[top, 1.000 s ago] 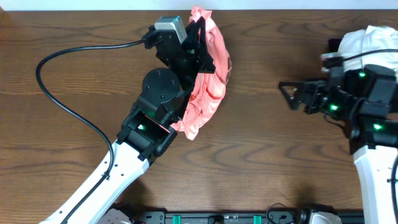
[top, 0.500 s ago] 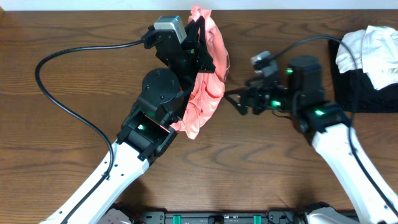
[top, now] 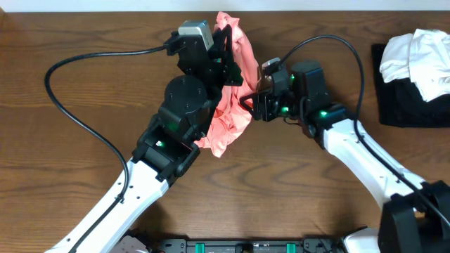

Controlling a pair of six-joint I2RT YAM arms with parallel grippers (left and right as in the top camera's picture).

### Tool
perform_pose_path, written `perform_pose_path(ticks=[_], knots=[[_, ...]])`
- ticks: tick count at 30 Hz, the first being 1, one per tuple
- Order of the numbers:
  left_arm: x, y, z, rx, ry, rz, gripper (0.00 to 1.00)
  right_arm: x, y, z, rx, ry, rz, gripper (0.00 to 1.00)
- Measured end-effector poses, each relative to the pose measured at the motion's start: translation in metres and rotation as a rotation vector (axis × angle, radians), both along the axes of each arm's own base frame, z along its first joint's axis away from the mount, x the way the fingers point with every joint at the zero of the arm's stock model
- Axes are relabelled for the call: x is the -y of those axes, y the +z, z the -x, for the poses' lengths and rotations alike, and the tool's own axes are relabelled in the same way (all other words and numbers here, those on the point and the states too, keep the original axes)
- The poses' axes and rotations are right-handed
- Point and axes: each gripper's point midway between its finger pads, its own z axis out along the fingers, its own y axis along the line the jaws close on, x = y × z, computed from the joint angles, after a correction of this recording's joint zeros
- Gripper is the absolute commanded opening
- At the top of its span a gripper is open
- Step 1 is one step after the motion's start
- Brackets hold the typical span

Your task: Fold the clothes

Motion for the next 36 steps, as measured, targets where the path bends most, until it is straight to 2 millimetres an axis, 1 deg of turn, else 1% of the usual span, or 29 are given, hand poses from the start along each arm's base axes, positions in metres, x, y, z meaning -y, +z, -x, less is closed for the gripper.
perform_pose_path(ticks=[1,4,6,7,9,11,13,14,15,16,19,20,21,22,25,27,29,32,34,36], knots=[[0.000,0.000,0.000,0.001,0.000,-0.003,0.06,0.001,-0.003,-0.001,-0.007,-0.007,0.006,0.50],[0.000,0.000,0.000,0.003,0.000,-0.008,0.06,0.003,-0.009,-0.004,-0.016,-0.028,0.021,0.27],[0.000,0.000,0.000,0.007,0.001,-0.021,0.06,0.005,-0.010,-0.005,-0.015,-0.041,0.028,0.09],[0.000,0.000,0.000,0.009,0.004,-0.028,0.06,0.006,-0.010,-0.006,-0.012,-0.046,0.034,0.03],[-0.003,-0.002,-0.001,0.005,0.021,-0.051,0.06,0.009,-0.012,-0.007,-0.017,-0.064,0.044,0.01],[-0.010,-0.008,-0.001,-0.015,0.057,-0.085,0.06,0.015,-0.012,-0.010,-0.014,-0.083,0.055,0.01],[-0.019,-0.012,0.001,-0.034,0.093,-0.122,0.06,0.026,-0.009,-0.015,-0.004,-0.108,0.063,0.01],[-0.026,-0.014,0.003,-0.043,0.119,-0.149,0.06,0.036,-0.004,-0.018,0.007,-0.129,0.067,0.01],[-0.028,-0.014,0.004,-0.046,0.128,-0.157,0.06,0.041,-0.002,-0.020,0.014,-0.140,0.068,0.01],[-0.032,-0.015,0.006,-0.053,0.138,-0.176,0.06,0.050,0.005,-0.021,0.026,-0.156,0.072,0.01],[-0.045,-0.021,0.011,-0.084,0.170,-0.244,0.06,0.078,0.034,-0.028,0.086,-0.212,0.078,0.01],[-0.049,-0.024,0.011,-0.094,0.179,-0.261,0.06,0.087,0.049,-0.031,0.118,-0.228,0.081,0.01],[-0.053,-0.028,0.011,-0.110,0.192,-0.285,0.06,0.092,0.060,-0.034,0.148,-0.238,0.082,0.01],[-0.058,-0.035,0.011,-0.134,0.202,-0.316,0.06,0.098,0.076,-0.036,0.185,-0.246,0.084,0.01],[-0.070,-0.051,0.009,-0.190,0.226,-0.381,0.06,0.105,0.113,-0.035,0.278,-0.240,0.098,0.01],[-0.078,-0.058,0.008,-0.216,0.240,-0.408,0.06,0.107,0.134,-0.033,0.333,-0.231,0.105,0.01],[-0.086,-0.062,0.007,-0.233,0.258,-0.420,0.06,0.107,0.150,-0.033,0.380,-0.220,0.113,0.01],[-0.098,-0.058,0.002,-0.225,0.292,-0.409,0.06,0.108,0.171,-0.036,0.442,-0.212,0.126,0.01],[-0.107,-0.044,0.000,-0.184,0.320,-0.389,0.06,0.109,0.180,-0.037,0.467,-0.213,0.134,0.01],[-0.117,-0.022,0.002,-0.118,0.350,-0.360,0.06,0.113,0.192,-0.039,0.502,-0.218,0.150,0.01]])
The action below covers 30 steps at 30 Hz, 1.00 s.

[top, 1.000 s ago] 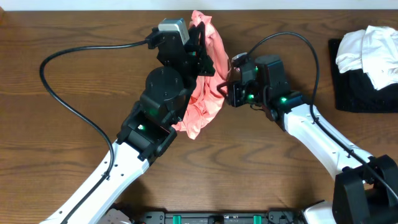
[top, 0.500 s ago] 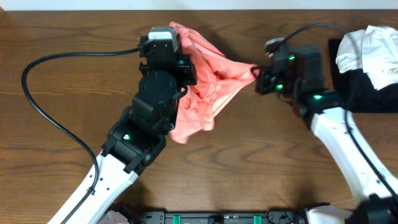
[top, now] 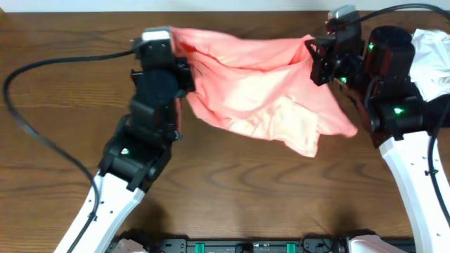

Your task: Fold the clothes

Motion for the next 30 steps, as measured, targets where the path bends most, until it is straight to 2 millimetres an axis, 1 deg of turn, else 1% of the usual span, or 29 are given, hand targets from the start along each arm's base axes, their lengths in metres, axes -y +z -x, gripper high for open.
perform_pose_path(ticks=[2,3,5,7,8,10,13,17,23,27,28,30], knots=[[-0.011,0.024,0.007,0.074,0.017,0.012,0.06,0.007,0.012,-0.001,0.032,-0.011,0.019,0.01],[-0.018,0.037,0.014,0.113,0.024,0.019,0.06,0.010,0.017,-0.001,0.049,-0.016,0.029,0.01],[-0.028,0.055,0.027,0.166,0.034,0.026,0.06,0.017,0.030,0.000,0.088,-0.022,0.049,0.01],[-0.035,0.066,0.039,0.190,0.037,0.029,0.06,0.021,0.040,0.003,0.122,-0.022,0.065,0.01],[-0.038,0.067,0.044,0.190,0.037,0.026,0.06,0.023,0.043,0.004,0.135,-0.022,0.073,0.01],[-0.040,0.062,0.050,0.162,0.035,0.003,0.06,0.025,0.047,0.007,0.148,-0.018,0.084,0.01],[-0.040,0.046,0.050,0.096,0.030,-0.032,0.06,0.028,0.045,0.011,0.135,-0.014,0.093,0.01],[-0.040,0.019,0.048,-0.008,0.027,-0.067,0.06,0.028,0.036,0.015,0.096,0.001,0.096,0.01],[-0.038,-0.006,0.045,-0.099,0.027,-0.076,0.07,0.027,0.020,0.021,0.025,0.012,0.101,0.01],[-0.038,-0.017,0.041,-0.140,0.033,-0.092,0.26,0.028,0.018,0.022,0.014,0.010,0.103,0.01],[-0.039,-0.019,0.040,-0.145,0.041,-0.093,0.29,0.029,0.018,0.022,0.014,0.005,0.105,0.01],[-0.042,-0.020,0.039,-0.151,0.056,-0.094,0.33,0.030,0.017,0.021,0.013,-0.002,0.108,0.01]])
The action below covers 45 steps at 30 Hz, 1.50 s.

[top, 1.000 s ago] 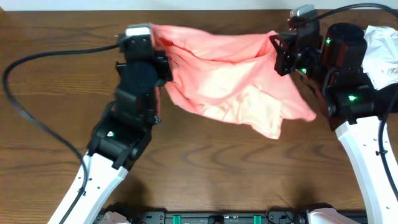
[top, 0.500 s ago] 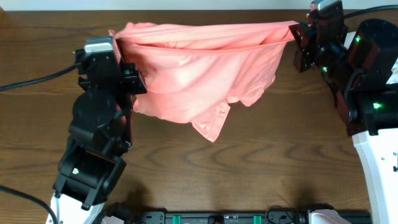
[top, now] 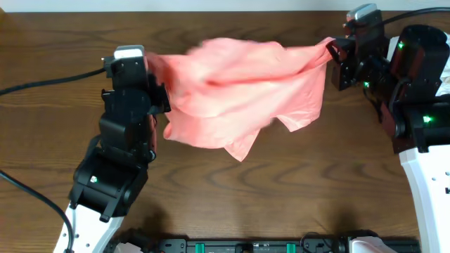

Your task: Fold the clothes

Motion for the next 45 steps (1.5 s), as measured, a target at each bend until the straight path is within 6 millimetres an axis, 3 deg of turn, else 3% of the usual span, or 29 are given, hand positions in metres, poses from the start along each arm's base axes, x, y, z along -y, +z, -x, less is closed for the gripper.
perform_pose_path(ticks=[10,14,19,26,33,37,45], knots=[[0.000,0.000,0.000,-0.001,0.000,0.002,0.34,0.001,-0.003,-0.001,-0.009,-0.006,0.004,0.01],[0.014,-0.006,-0.004,-0.020,-0.071,0.018,0.34,0.001,-0.008,-0.004,-0.021,-0.005,0.004,0.01],[0.049,-0.035,-0.014,-0.123,-0.230,0.054,0.34,0.000,-0.012,-0.007,-0.033,-0.005,0.005,0.01],[0.107,-0.115,-0.026,-0.404,-0.421,0.218,0.34,0.000,-0.012,-0.007,-0.033,-0.005,0.005,0.01],[0.161,-0.167,-0.023,-0.597,-0.574,0.356,0.34,0.000,-0.012,-0.007,-0.033,-0.005,0.005,0.02],[0.195,-0.179,-0.009,-0.648,-0.673,0.374,0.34,0.000,-0.012,-0.007,-0.033,-0.006,0.005,0.02],[0.249,-0.175,0.029,-0.660,-0.830,0.337,0.34,0.001,-0.020,-0.012,-0.052,-0.012,0.010,0.01]])
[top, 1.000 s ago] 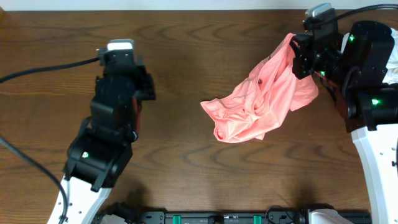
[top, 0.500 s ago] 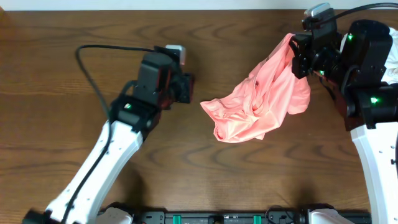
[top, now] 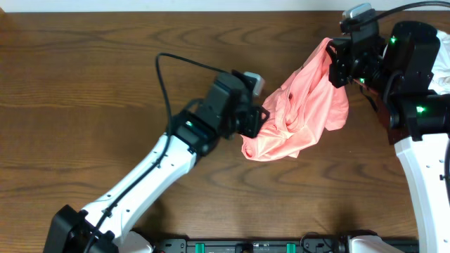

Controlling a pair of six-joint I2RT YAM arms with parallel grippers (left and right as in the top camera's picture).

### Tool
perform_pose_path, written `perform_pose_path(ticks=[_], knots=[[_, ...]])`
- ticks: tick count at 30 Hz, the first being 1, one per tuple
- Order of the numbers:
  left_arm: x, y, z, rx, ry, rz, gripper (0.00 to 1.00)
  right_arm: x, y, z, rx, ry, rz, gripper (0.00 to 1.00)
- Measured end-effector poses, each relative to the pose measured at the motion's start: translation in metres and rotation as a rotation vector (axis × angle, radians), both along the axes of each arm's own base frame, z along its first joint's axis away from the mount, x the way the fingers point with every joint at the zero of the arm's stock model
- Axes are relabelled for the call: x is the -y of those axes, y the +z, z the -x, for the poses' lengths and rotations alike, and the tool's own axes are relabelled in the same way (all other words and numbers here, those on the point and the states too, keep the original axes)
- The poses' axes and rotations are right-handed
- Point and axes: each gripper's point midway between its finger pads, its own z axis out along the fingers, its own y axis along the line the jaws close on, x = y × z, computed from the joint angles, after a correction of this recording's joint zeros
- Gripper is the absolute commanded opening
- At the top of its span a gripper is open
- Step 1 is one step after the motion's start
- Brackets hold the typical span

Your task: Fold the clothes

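Note:
A coral-pink garment [top: 302, 116] hangs bunched between my two grippers over the right half of the wooden table [top: 84, 84]. My right gripper [top: 335, 65] is shut on its upper corner at the far right. My left gripper [top: 259, 121] is shut on the garment's lower left part near the table's middle. The cloth sags in loose folds between them, its lowest lobe near the table surface.
White clothes [top: 439, 63] lie at the far right edge behind the right arm. A black cable [top: 169, 67] loops over the table behind the left arm. A black rail [top: 246, 246] runs along the front edge.
My left gripper has moved from the far left to the table's middle, still holding the cloth. The garment, then stretched wide between both grippers, now hangs bunched on the right. The right gripper barely moved.
Both grippers first held the pink garment crumpled together at the table's middle. Then they stood apart with the cloth spread between them, and wider still a moment later. Now the left gripper is close to the right one and the cloth is gathered.

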Motion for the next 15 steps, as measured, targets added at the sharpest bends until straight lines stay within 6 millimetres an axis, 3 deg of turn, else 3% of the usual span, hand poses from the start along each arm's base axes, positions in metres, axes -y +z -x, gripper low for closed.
perform_pose_path(ticks=[8,15], knots=[[0.033,0.007,0.018,0.114,-0.001,-0.041,0.34,0.000,-0.002,-0.002,-0.002,-0.004,0.002,0.01],[0.039,-0.009,0.001,0.166,0.140,-0.100,0.34,0.001,-0.002,-0.002,-0.002,-0.007,0.003,0.01]])
